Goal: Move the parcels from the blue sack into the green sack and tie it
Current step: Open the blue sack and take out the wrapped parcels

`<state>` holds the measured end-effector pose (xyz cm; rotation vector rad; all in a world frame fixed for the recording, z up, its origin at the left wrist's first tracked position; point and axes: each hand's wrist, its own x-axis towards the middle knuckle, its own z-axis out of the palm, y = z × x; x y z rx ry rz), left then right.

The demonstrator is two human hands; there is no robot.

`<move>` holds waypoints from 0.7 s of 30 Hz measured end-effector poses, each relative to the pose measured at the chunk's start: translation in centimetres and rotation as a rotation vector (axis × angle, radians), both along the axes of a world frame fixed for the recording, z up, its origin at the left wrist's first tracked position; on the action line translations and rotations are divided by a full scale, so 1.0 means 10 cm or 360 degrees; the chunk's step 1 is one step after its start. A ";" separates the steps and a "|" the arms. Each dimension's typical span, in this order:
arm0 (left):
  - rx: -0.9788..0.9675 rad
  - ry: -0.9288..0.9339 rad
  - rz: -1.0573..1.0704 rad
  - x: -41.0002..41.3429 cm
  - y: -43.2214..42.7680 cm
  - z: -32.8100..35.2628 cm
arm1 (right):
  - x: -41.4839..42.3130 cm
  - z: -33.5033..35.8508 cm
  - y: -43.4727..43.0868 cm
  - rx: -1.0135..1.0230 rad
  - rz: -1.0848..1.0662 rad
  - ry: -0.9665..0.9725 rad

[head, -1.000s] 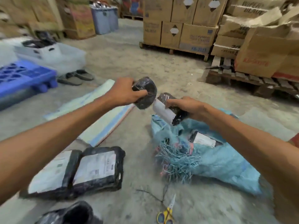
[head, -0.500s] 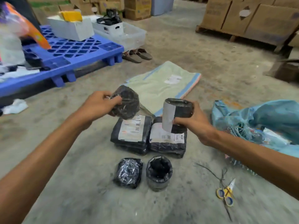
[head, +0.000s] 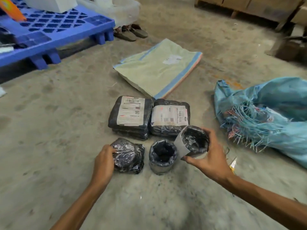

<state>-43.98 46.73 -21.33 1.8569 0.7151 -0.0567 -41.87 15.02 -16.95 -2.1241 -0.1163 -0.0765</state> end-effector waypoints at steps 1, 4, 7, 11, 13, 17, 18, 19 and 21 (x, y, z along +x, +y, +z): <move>0.0013 -0.0036 0.0031 -0.02 -0.06 -0.03 | -0.05 -0.06 -0.02 -0.0025 -0.0026 0.0005; -0.0022 -0.0073 0.0128 -0.04 -0.24 -0.12 | -0.17 -0.21 -0.06 -0.0065 -0.0024 0.0079; 0.0022 -0.0033 0.0113 -0.04 -0.37 -0.16 | -0.19 -0.38 -0.04 -0.0063 0.0040 0.0155; 0.0648 -0.0226 -0.0040 -0.07 -0.41 -0.19 | -0.14 -0.55 -0.03 -0.0109 0.0093 0.0257; 0.0878 -0.0466 -0.0106 0.00 -0.46 0.00 | -0.12 -0.55 -0.07 -0.0163 0.0144 0.0276; 0.0909 -0.1008 -0.0397 0.41 -0.92 0.70 | -0.05 -0.23 -0.32 -0.0441 0.0300 0.0278; 0.0857 -0.1107 -0.0510 0.53 -1.12 0.89 | 0.00 -0.09 -0.44 -0.0477 0.0320 0.0253; 0.0802 -0.1171 -0.0631 0.65 -1.31 1.05 | 0.06 0.06 -0.56 -0.0515 0.0329 0.0200; 0.0678 -0.1241 -0.0886 0.86 -1.79 1.33 | 0.21 0.40 -0.87 -0.0611 0.0255 0.0012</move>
